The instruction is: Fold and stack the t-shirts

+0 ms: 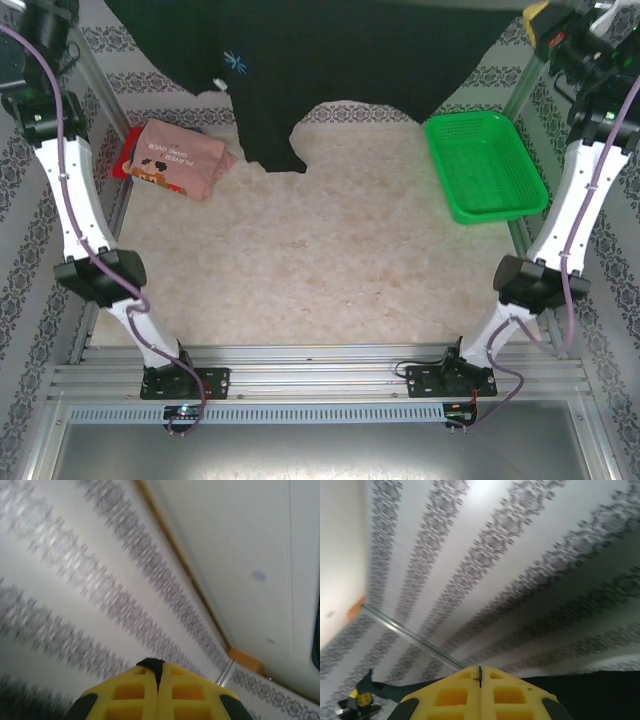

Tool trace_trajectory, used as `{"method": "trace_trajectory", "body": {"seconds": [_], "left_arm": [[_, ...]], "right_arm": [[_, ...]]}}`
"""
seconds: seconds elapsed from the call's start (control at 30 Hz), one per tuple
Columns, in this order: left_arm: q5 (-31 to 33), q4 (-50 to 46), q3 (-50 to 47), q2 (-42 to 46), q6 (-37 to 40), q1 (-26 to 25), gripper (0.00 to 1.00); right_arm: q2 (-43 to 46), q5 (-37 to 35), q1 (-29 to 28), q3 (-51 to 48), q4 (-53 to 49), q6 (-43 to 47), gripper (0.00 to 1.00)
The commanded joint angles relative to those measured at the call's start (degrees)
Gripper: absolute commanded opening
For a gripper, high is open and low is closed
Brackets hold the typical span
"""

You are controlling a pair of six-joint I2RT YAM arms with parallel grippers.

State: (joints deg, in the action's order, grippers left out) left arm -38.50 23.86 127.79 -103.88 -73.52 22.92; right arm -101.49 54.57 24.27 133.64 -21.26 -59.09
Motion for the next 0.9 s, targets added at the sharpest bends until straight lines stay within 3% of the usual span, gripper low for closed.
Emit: {"method": "trace_trajectory", "body": {"seconds": [0.0,0.1,0.17,0.27,0.43,0.5,0.6,0.73,0.8,0.87], "left_arm": [[-1.43,8.20,-29.05,14.37,7.69,1.43,0.00],[-4.62,14.84,-55.54,25.51,7.36,1.34,0.00],[-5.26,16.45,-72.46,33.16,7.33,0.72,0.00],[-4.37,14.20,-91.98,44.27,8.16,0.46,0.00],[-4.54,3.52,-110.41,57.36,9.54,-2.32,0.00],[-5.20,-1.39,-115.21,61.80,9.39,-2.35,0.00],[-5.36,-19.75,-115.64,70.41,14.78,-2.53,0.00],[9.73,-57.90,-108.02,89.46,25.37,-2.48,0.00],[10.46,-59.27,-110.74,95.72,19.01,-2.71,0.00],[12.47,-63.36,-112.37,96.54,14.49,-2.88,0.00]], "right_arm": [[10.56,-4.01,1.53,-28.55,-2.29,12.78,0.00],[20.28,-5.01,3.19,-55.22,4.38,11.47,0.00],[25.23,-5.72,3.66,-67.52,3.54,14.10,0.00],[31.36,-6.49,4.64,-80.67,1.19,18.23,0.00],[37.52,-8.01,4.97,-92.77,-6.27,25.06,0.00],[39.47,-9.96,4.74,-95.03,-10.48,27.89,0.00],[40.91,-11.89,4.39,-97.29,-15.49,29.89,0.00],[42.40,-12.23,4.39,-99.16,-19.51,30.31,0.00],[42.85,-12.52,4.29,-99.96,-20.61,28.72,0.00],[43.26,-14.03,4.41,-100.71,-22.71,27.87,0.00]]}}
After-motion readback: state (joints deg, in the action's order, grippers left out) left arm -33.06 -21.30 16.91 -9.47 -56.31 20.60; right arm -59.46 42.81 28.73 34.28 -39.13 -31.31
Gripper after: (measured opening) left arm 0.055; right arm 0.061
